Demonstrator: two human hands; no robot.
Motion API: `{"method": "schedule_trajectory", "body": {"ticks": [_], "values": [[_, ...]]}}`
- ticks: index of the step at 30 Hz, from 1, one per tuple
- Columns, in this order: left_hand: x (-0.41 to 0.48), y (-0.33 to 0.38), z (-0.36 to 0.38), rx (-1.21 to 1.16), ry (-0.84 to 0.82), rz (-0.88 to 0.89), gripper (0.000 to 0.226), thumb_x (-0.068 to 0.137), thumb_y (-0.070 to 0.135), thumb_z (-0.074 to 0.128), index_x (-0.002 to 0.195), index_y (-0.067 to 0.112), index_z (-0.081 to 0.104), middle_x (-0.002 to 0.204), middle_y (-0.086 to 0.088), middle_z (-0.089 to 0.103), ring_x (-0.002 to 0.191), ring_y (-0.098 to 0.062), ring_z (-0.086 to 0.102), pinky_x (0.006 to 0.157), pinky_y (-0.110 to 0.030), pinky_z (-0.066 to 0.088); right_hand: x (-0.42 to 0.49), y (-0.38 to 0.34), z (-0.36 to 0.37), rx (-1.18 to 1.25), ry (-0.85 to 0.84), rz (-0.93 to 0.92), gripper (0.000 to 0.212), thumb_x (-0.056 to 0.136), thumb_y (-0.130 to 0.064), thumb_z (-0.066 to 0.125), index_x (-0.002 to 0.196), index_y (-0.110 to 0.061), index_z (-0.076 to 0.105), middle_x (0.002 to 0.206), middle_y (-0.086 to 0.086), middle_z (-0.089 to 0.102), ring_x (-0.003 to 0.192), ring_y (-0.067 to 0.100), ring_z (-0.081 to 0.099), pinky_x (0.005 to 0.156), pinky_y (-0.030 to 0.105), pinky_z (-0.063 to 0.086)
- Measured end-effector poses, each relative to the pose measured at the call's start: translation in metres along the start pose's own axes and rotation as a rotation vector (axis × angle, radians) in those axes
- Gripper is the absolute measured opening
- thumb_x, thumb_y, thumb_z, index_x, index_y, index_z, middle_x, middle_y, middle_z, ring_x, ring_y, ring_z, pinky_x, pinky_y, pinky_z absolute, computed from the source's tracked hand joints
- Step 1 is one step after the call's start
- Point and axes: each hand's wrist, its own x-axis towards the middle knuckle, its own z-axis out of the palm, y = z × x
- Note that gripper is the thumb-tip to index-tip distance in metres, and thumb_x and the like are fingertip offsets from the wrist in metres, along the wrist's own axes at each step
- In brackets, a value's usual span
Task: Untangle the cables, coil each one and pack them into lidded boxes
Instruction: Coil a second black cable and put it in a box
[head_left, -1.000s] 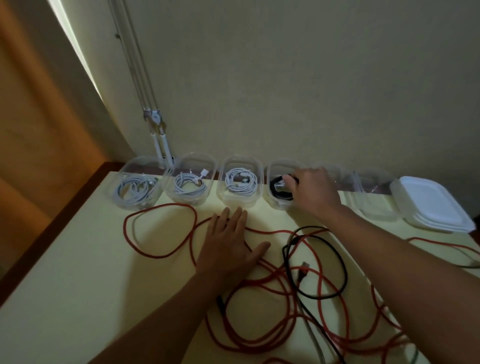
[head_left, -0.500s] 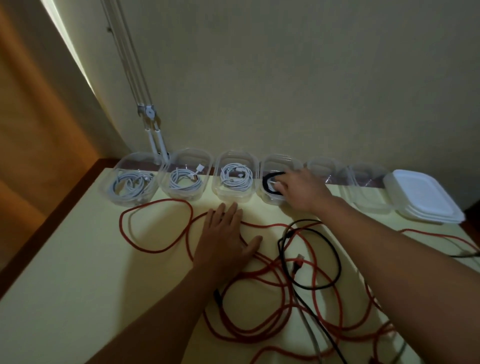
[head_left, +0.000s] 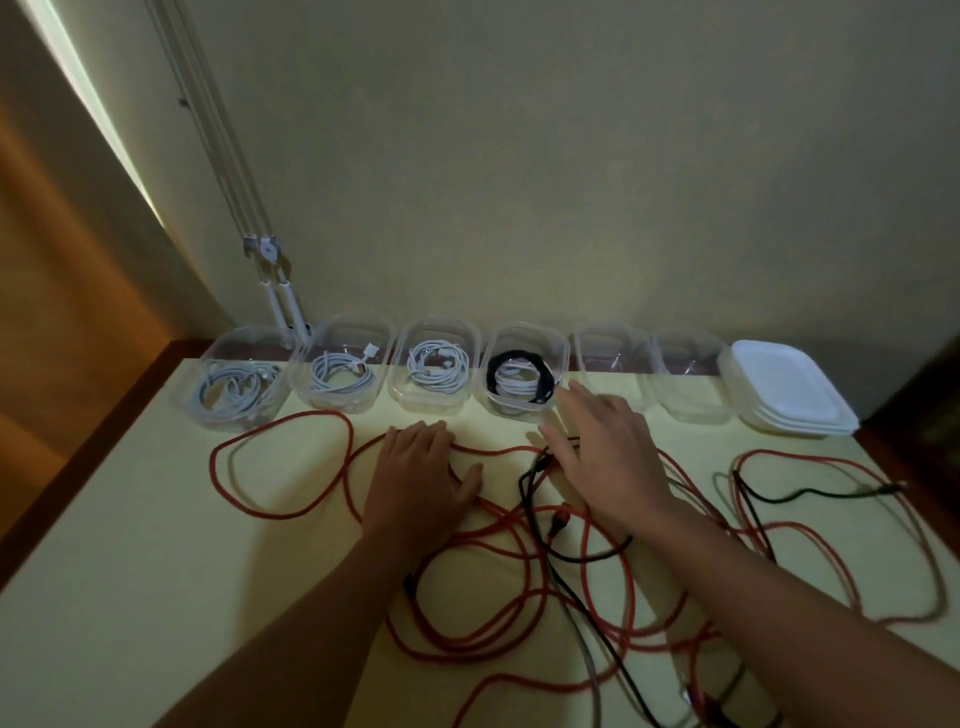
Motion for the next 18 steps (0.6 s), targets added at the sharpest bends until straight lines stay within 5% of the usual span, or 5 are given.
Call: {"method": "schedule_trajectory", "body": {"ticks": [3, 8, 18], "values": [[0.001, -0.001, 0.001, -0.006, 0.023, 0.004, 0.066, 0.089, 0.062, 0.042, 0.132, 0.014, 0.056, 0.133, -0.005, 0.059, 0.129, -0.022, 0.048, 0.119, -0.046, 0.027, 0.023, -0.015, -0.001, -0.051, 0.019, -0.061, 0.056, 0.106, -0.049, 0.035, 0.157, -0.025, 0.031, 0.165, 0.001, 0.025, 0.147, 0.026, 0.029, 0.114, 0.046, 0.032], [0.001, -0.001, 0.001, -0.006, 0.041, 0.011, 0.063, 0.088, 0.06, 0.043, 0.128, 0.014, 0.058, 0.128, -0.004, 0.061, 0.124, -0.022, 0.05, 0.117, -0.046, 0.03, 0.056, -0.026, 0.01, -0.114, -0.28, -0.161, 0.059, 0.107, -0.055, 0.013, 0.161, -0.031, 0.018, 0.17, 0.001, -0.002, 0.156, 0.022, -0.005, 0.126, 0.046, 0.0], [0.004, -0.003, 0.004, -0.019, 0.056, 0.024, 0.059, 0.087, 0.059, 0.045, 0.123, 0.015, 0.06, 0.124, -0.003, 0.062, 0.12, -0.022, 0.051, 0.115, -0.047, 0.033, 0.075, -0.024, 0.013, -0.122, -0.313, -0.119, 0.076, 0.098, -0.067, 0.003, 0.155, -0.029, 0.035, 0.17, 0.004, 0.008, 0.156, 0.025, 0.002, 0.123, 0.057, -0.007]]}}
